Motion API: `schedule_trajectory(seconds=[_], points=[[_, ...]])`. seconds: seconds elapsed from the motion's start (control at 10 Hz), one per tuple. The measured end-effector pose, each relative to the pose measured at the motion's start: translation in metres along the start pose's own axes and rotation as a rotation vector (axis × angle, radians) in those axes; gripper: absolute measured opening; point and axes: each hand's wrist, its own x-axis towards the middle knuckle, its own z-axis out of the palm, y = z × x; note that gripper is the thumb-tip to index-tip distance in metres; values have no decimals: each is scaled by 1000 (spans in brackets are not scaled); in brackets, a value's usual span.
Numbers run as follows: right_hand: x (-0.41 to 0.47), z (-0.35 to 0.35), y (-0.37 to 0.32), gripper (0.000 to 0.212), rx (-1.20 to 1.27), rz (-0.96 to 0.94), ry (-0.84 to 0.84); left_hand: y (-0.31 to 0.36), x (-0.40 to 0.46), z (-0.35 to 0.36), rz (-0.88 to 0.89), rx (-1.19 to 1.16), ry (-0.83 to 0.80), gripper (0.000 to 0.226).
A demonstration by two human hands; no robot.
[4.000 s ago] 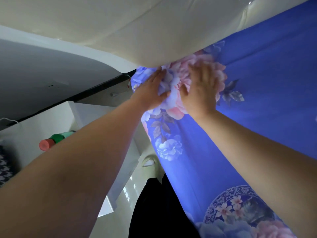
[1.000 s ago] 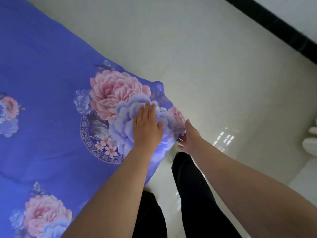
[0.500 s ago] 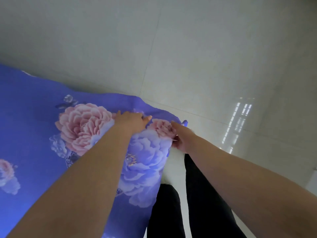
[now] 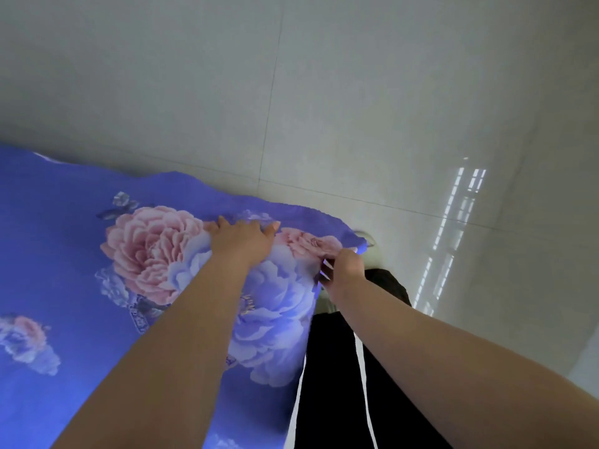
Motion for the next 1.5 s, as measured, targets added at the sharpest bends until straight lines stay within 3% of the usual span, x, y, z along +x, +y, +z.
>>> schedule_trajectory(seconds=[0.1, 0.2, 0.3, 0.4, 0.5, 0.6, 0.7, 0.8, 0.9, 1.0, 1.1, 1.2, 1.3, 1.4, 1.5], points=[[1, -1, -8, 32, 5, -136, 80, 26, -4, -3, 211, 23, -86, 66], [3, -2, -19, 27, 92, -131, -21, 54, -19, -2, 369, 9, -200, 69], [9, 2, -25, 23, 230, -36, -219, 69, -23, -6, 404, -128, -311, 57], [7, 4, -33, 51, 266, 36, -402, 72, -17, -11, 412, -318, -395, 50], [6, 4, -34, 81, 190, 38, -516, 73, -6, -6, 286, -543, -295, 32], [5, 6, -24, 79, 175, 10, -533, 68, 6, 0, 180, -467, -78, 48], [3, 5, -4, 58, -90, -293, -388, 55, 22, 8, 245, -346, -77, 75], [3, -9, 12, 44, -551, -772, -177, 47, 35, 14, 321, -255, -89, 35], [11, -25, 26, 60, -835, -799, -415, 44, 41, 14, 403, -83, -144, 43], [12, -26, 35, 76, -820, -614, -541, 40, 35, 5, 497, -2, -77, 64], [8, -26, 40, 87, -872, -642, -499, 36, 16, 0, 683, 29, 3, 44], [-14, -34, 53, 66, -963, -620, -575, 26, -6, -1, 720, 88, -73, 29], [-38, -43, 72, 67, -916, -648, -683, 6, -28, -4, 555, 180, -268, 26], [-57, -38, 88, 75, -953, -623, -676, -9, -47, -9, 350, 214, -342, 38], [-73, -28, 103, 83, -1012, -603, -679, -16, -58, -10, 245, 255, -460, 36]])
